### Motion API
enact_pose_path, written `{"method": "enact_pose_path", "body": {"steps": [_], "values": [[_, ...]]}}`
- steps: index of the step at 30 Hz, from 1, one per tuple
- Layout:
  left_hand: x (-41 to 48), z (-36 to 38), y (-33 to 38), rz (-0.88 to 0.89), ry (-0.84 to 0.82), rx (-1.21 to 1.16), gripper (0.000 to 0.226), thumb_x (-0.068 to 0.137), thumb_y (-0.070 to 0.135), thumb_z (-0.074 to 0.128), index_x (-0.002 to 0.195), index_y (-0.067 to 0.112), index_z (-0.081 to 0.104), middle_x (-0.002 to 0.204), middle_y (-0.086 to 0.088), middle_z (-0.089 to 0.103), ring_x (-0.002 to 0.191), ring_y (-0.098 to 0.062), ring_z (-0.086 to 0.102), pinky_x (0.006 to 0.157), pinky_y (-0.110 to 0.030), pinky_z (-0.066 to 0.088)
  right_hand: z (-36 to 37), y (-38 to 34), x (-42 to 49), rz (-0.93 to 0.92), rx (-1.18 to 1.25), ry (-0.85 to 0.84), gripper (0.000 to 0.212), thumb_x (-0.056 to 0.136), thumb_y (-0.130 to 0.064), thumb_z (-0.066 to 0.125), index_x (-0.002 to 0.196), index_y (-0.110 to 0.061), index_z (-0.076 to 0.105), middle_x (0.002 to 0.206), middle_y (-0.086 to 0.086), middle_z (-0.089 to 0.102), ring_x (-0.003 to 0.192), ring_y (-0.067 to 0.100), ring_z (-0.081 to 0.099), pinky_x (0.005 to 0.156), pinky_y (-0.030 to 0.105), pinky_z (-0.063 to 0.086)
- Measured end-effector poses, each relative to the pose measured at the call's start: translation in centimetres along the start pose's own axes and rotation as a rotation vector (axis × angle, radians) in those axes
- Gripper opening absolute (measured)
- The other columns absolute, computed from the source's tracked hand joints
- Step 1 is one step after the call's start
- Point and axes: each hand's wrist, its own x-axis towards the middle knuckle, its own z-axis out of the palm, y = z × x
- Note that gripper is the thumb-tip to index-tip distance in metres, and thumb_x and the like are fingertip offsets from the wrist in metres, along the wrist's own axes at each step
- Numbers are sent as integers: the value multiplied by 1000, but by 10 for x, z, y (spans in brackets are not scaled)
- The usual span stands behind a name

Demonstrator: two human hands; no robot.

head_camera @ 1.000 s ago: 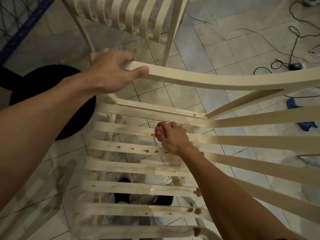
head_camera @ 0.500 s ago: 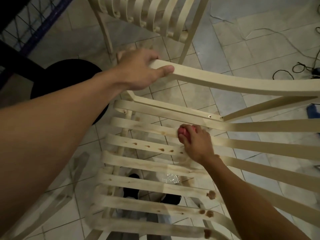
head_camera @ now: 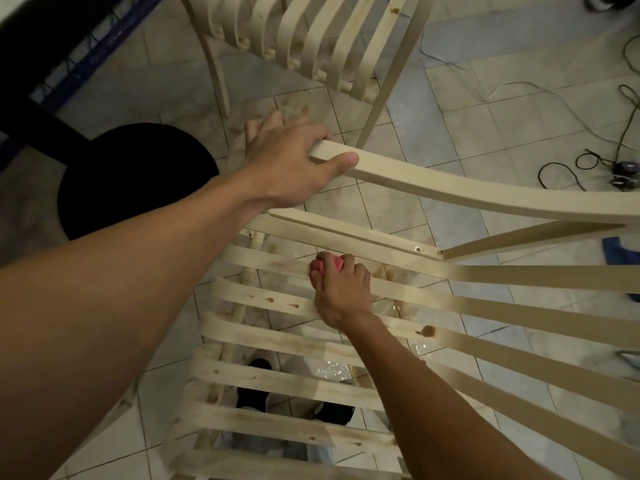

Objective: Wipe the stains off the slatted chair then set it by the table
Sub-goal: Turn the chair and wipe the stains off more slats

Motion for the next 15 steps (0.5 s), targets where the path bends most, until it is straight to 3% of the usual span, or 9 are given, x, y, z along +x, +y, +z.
{"method": "enact_pose_path", "body": {"steps": [8, 15], "values": [[-1, -3, 1, 7, -22, -12, 42, 89, 71, 46, 102, 35, 64, 105, 12, 56, 110, -18, 36, 94, -38, 19, -6, 29, -6, -20, 24, 4, 38, 104, -47, 33, 140, -36, 36, 139, 11, 43, 124, 34, 42, 116, 50, 22], [-1, -3, 0, 15, -38, 19, 49, 90, 72, 42, 106, 32, 64, 104, 12, 54, 104, -16, 33, 89, -36, 18, -5, 14, -4, 99, 20, 8, 36, 105, -42, 31, 137, -28, 40, 138, 16, 40, 123, 40, 38, 112, 49, 22]]}}
